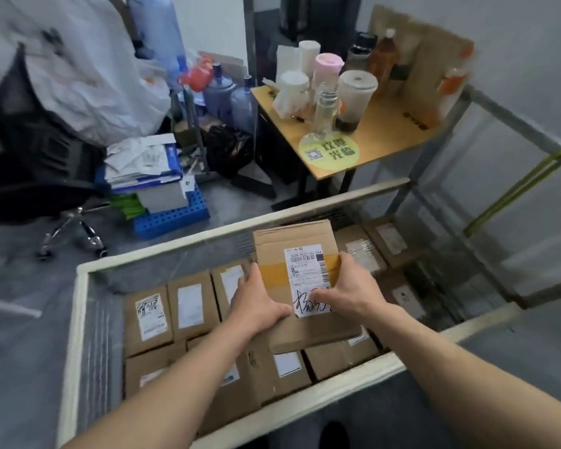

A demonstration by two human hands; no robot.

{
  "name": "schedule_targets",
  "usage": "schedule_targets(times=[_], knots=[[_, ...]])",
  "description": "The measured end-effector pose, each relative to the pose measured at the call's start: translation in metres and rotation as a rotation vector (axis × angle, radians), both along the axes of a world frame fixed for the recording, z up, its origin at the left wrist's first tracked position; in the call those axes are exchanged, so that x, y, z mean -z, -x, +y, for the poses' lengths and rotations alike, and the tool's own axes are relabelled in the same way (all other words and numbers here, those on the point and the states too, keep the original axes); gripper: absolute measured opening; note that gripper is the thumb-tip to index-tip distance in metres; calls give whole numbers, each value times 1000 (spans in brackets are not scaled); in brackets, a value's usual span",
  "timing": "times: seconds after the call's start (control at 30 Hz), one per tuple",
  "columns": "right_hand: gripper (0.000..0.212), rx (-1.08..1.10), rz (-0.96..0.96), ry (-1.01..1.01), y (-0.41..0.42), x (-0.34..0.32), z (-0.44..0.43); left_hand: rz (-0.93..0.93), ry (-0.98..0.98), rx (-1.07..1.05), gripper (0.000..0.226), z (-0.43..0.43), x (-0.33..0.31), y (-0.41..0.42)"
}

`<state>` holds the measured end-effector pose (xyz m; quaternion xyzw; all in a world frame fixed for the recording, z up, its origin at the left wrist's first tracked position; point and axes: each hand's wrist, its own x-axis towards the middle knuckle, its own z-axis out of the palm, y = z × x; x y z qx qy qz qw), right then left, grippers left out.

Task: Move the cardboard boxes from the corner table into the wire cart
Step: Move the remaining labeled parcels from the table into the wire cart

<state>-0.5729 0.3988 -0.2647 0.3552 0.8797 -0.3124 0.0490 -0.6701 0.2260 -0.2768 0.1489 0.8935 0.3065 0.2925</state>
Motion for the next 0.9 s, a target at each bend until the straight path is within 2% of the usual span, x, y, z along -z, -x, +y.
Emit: schedule_targets(times=[0.2, 0.3, 0.5, 0.7, 0.9], knots=[[72, -128, -125, 84, 8, 98, -14, -115, 99, -155, 106, -23, 89, -16], [75, -158, -178, 118, 5, 134, -17, -161, 132, -190, 106, -29, 126, -27], [66, -200, -274, 140, -9, 196, -18, -247, 151, -227, 108, -34, 190, -46], [63, -208, -321, 130, -17, 226, -20, -252, 160, -244, 102, -38, 224, -59], [63, -213, -319, 126, -25, 228, -28, -260, 149, -252, 96, -44, 230, -69]])
